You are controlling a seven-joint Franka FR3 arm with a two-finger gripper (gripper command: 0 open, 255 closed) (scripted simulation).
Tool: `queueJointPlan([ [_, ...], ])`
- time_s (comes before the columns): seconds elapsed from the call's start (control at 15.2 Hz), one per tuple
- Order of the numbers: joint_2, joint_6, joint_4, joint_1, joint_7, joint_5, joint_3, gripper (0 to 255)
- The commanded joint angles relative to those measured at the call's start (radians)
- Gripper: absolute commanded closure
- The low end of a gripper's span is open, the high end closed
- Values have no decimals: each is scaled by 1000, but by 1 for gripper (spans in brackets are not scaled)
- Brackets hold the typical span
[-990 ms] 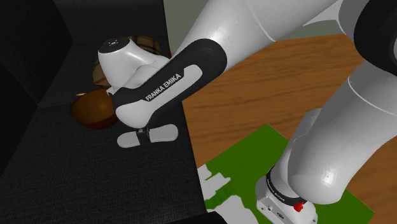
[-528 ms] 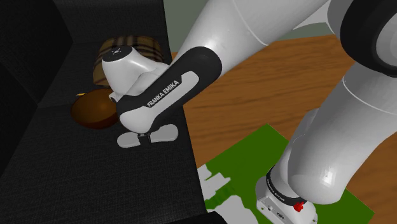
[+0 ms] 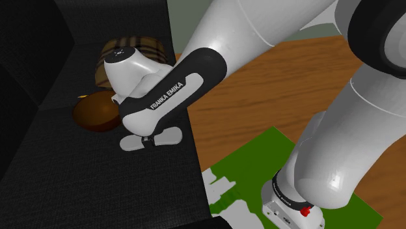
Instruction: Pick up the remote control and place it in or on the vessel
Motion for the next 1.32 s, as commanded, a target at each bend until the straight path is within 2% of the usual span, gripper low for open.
queueJointPlan([
  [0.0, 0, 0, 0, 0, 0, 0, 0, 255],
  [0.26, 0, 0, 0, 0, 0, 0, 0, 255],
  [1.25, -119, -206, 92, 1, -33, 39, -6, 255],
])
